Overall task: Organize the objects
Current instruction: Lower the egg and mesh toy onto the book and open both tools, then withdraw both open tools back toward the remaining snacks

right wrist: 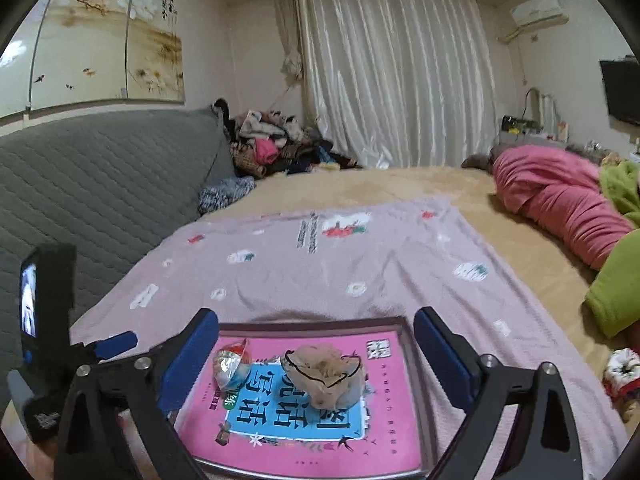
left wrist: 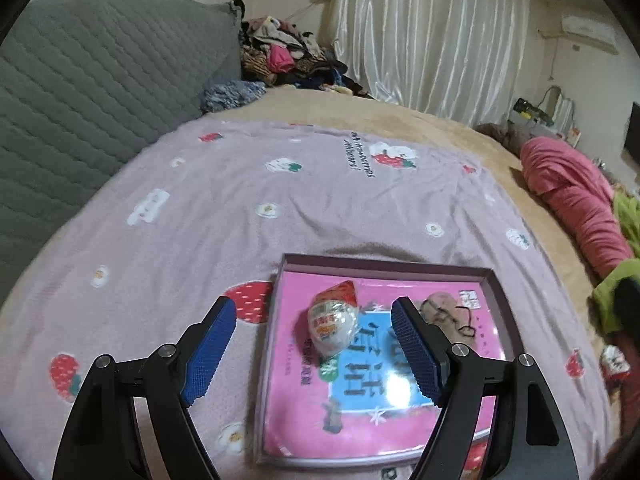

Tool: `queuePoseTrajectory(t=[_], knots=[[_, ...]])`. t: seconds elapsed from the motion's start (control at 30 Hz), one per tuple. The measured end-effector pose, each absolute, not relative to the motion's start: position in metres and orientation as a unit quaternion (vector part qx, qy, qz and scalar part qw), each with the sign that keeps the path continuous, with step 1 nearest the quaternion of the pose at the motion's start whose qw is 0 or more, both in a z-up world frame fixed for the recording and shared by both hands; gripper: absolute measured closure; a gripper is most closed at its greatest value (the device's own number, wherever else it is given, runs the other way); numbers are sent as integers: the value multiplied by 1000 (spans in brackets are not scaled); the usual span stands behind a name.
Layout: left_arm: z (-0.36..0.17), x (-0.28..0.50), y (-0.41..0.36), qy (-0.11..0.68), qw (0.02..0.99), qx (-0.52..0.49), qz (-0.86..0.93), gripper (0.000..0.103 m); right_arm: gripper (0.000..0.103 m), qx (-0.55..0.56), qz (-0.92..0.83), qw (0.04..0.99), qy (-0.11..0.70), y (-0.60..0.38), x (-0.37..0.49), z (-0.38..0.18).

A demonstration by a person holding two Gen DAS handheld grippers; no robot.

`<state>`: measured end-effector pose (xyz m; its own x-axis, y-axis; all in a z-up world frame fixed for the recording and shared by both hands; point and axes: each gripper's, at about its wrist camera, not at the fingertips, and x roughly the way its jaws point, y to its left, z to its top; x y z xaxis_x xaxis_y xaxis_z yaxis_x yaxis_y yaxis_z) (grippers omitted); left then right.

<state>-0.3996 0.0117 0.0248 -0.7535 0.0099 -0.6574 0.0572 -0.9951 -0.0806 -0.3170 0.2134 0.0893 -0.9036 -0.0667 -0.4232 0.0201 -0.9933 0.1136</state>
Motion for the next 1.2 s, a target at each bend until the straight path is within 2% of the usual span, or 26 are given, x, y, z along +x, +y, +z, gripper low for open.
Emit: queuePoseTrajectory(t=[0.13,0.63,0.77,1.2], knots=[[30,-376,17,8,46,341,-939,22,2,208,-976,21,-55,215,-294,104],[56,-245,14,25,18,361,-932,22,2,231,-972,-30,24,229,-180,139],[67,-203,11,62,-21,361,-930,22,1,220,-975,-32,14,237,-144,151],[97,-117,28,13,0,349,-937,22,1,232,-972,-19,-12,252,-74,169]])
